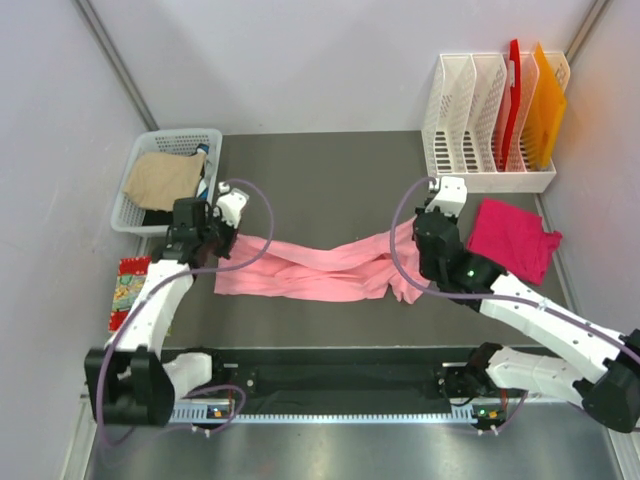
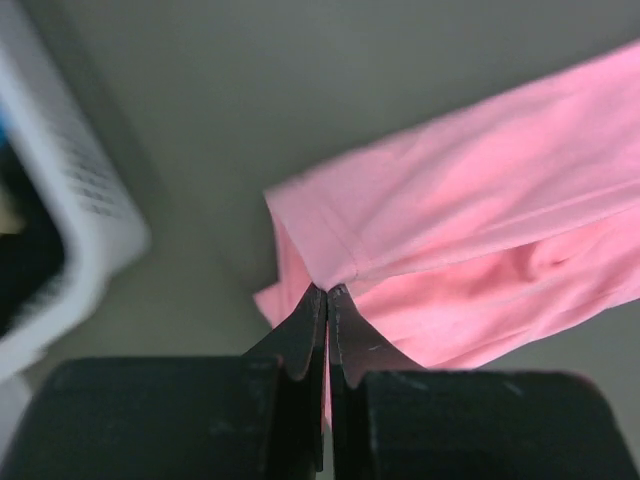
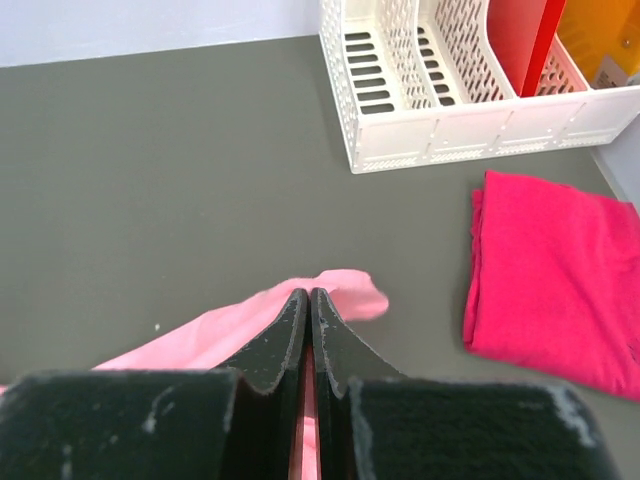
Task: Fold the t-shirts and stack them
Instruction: Flatten out the tshirt
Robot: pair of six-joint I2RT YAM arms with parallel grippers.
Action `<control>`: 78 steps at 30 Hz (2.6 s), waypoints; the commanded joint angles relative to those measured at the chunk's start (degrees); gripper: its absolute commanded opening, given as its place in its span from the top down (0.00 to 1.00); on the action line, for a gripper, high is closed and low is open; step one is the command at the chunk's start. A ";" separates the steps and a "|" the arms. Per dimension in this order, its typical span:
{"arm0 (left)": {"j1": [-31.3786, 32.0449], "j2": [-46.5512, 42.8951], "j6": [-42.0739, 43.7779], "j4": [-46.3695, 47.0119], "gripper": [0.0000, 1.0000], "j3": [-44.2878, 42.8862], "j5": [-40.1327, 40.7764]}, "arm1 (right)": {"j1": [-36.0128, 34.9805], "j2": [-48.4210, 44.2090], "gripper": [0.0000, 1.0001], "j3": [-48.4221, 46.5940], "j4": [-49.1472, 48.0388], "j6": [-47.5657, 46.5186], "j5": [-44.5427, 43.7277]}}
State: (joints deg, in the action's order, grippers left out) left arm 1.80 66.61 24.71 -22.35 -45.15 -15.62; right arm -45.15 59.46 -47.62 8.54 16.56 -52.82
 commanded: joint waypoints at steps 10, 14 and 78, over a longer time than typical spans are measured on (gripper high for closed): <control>-0.40 -36.45 -2.82 -20.88 1.00 -16.97 -0.38 | -37.26 -13.32 1.00 -9.50 9.31 -2.66 -39.87; -0.31 -42.42 -3.88 -24.58 1.00 -23.66 1.72 | -49.51 -9.99 1.00 -17.47 9.09 -7.29 -49.93; -0.13 -26.80 -11.70 1.34 1.00 -46.62 18.34 | -53.12 28.78 1.00 -75.42 -102.32 -143.48 4.48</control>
State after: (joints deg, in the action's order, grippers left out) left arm 1.78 38.89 11.70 -21.43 -92.05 1.23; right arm -97.67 90.61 -119.09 -73.67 -111.37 -52.58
